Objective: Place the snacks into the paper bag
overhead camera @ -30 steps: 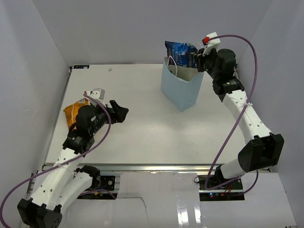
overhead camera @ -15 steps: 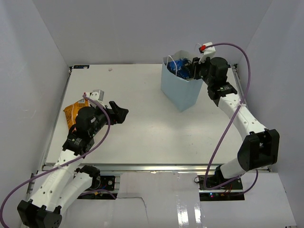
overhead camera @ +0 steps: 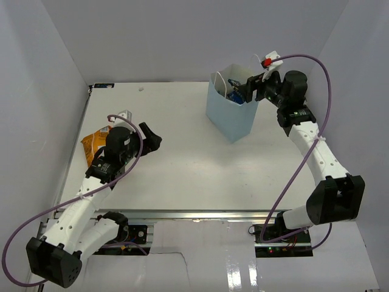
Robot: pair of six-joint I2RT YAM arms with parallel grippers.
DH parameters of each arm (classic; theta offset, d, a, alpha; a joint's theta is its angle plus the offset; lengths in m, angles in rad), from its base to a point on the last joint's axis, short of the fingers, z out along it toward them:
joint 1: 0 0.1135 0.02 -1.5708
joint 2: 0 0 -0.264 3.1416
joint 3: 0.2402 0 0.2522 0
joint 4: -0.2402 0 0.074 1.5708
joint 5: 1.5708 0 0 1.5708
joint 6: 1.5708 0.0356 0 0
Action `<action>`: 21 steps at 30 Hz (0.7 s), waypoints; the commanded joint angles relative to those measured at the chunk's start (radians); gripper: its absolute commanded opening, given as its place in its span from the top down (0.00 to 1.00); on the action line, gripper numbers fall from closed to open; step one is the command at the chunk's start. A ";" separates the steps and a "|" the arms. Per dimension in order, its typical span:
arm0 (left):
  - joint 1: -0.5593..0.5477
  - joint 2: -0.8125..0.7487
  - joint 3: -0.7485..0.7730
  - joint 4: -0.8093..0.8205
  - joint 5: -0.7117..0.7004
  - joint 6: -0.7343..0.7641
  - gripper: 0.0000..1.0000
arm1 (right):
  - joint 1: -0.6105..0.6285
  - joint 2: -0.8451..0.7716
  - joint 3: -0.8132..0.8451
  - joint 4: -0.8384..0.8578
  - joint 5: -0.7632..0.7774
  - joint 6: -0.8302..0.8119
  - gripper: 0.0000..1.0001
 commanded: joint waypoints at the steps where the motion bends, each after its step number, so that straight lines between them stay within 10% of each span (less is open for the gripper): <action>1: 0.027 0.030 0.085 -0.061 -0.075 -0.070 0.10 | -0.025 -0.054 0.061 0.018 -0.210 -0.062 0.24; 12: 0.410 0.344 0.350 -0.353 -0.173 -0.061 0.11 | -0.065 -0.222 -0.102 -0.204 -0.474 -0.251 0.25; 21: 0.483 0.681 0.546 -0.365 -0.336 0.221 0.11 | -0.070 -0.402 -0.428 -0.261 -0.487 -0.282 0.23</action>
